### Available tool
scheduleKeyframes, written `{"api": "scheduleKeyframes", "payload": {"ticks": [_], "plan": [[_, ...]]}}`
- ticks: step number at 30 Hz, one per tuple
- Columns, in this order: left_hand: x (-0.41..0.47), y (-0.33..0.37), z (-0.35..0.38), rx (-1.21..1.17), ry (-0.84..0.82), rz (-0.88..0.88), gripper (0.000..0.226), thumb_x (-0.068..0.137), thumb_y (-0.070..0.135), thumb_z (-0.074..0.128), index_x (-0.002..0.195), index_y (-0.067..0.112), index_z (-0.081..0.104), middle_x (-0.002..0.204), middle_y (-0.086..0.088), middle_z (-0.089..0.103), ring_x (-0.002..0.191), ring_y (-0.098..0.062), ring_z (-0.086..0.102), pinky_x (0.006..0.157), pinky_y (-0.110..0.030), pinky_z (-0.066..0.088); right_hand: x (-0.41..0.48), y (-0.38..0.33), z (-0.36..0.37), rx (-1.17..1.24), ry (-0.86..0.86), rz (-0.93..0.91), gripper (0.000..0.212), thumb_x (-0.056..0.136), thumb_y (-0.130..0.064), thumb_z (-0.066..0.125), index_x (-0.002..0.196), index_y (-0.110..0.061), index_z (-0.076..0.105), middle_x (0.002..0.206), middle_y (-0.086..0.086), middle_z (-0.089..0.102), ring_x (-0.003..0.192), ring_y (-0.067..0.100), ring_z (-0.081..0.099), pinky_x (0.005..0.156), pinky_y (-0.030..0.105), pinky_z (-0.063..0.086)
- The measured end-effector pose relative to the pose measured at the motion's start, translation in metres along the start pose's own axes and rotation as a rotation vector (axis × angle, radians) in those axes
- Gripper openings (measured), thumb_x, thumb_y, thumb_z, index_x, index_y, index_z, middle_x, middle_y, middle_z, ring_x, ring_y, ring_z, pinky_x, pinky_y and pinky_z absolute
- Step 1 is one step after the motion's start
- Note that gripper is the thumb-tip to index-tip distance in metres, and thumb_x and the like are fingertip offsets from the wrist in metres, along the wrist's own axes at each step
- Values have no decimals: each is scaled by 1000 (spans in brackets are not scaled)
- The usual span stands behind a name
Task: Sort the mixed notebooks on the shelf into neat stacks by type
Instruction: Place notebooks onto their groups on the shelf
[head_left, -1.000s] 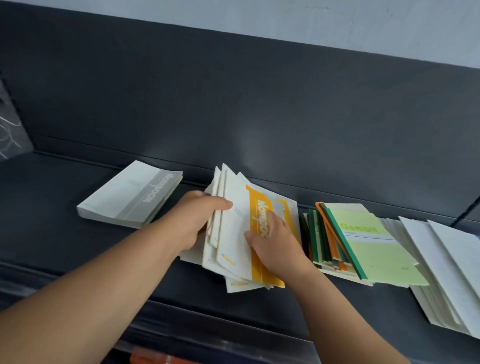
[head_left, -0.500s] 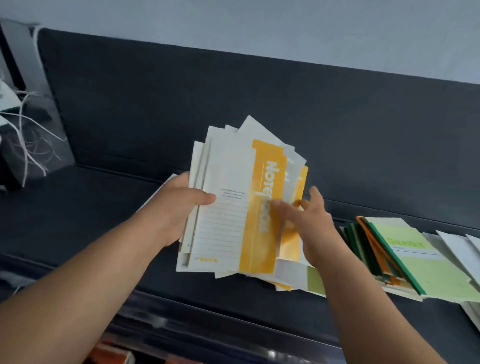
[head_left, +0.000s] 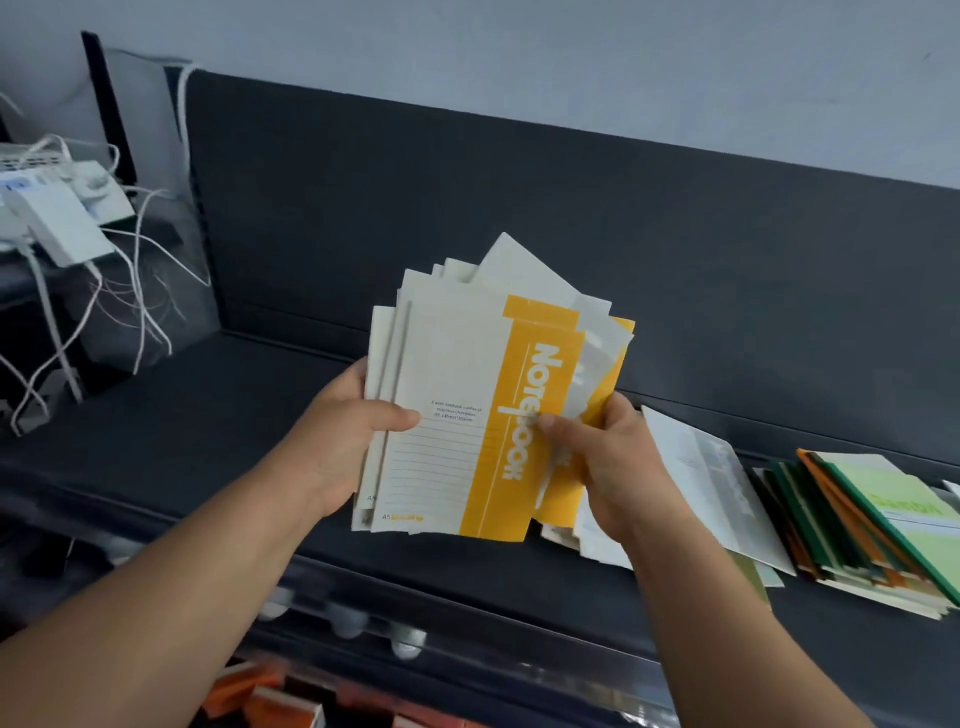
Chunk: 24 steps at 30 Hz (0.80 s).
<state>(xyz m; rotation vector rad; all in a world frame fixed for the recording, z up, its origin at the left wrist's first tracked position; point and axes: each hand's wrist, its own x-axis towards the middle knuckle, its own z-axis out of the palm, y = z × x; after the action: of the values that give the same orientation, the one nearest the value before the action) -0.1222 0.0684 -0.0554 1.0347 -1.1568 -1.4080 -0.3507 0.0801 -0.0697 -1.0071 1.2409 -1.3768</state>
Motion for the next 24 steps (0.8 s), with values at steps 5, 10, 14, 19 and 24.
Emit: {"api": "scheduleKeyframes", "payload": {"ticks": [5, 10, 14, 19, 24], "plan": [[1, -5, -10, 77, -13, -7, 44, 82, -16, 55, 107, 20, 64, 103, -6, 73, 97, -25, 68, 76, -36, 52, -6, 16, 17, 0, -9, -82, 46, 80, 2, 73, 122, -7, 56, 107, 6, 74, 96, 26, 72, 85, 48, 57], [1, 3, -26, 262, -96, 0, 45, 82, -14, 58, 108, 22, 63, 100, 3, 74, 94, -14, 69, 76, -25, 50, -11, 25, 22, -1, -13, -113, 52, 77, 0, 76, 123, -8, 55, 108, 6, 74, 97, 26, 72, 87, 51, 57], [0, 1, -28, 256, -123, -46, 42, 80, -11, 64, 111, 17, 64, 103, 0, 74, 97, -16, 68, 80, -29, 49, -13, 30, 35, -28, -57, -104, 67, 68, -12, 84, 127, -13, 52, 111, 5, 73, 99, 26, 72, 87, 53, 56], [2, -12, -28, 115, -77, -47, 47, 76, -4, 70, 118, 13, 62, 109, -6, 72, 105, -27, 67, 91, -44, 50, -11, 29, 43, -90, -42, -143, 75, 61, -21, 84, 125, -23, 45, 113, 0, 70, 101, 21, 70, 86, 50, 57], [4, -10, -25, 99, -87, 27, 59, 64, 8, 72, 122, 15, 59, 113, -5, 71, 106, -24, 66, 90, -41, 51, -9, 25, 40, -100, -98, -125, 71, 66, -25, 86, 128, -16, 52, 113, 2, 72, 102, 23, 70, 91, 55, 54]]}}
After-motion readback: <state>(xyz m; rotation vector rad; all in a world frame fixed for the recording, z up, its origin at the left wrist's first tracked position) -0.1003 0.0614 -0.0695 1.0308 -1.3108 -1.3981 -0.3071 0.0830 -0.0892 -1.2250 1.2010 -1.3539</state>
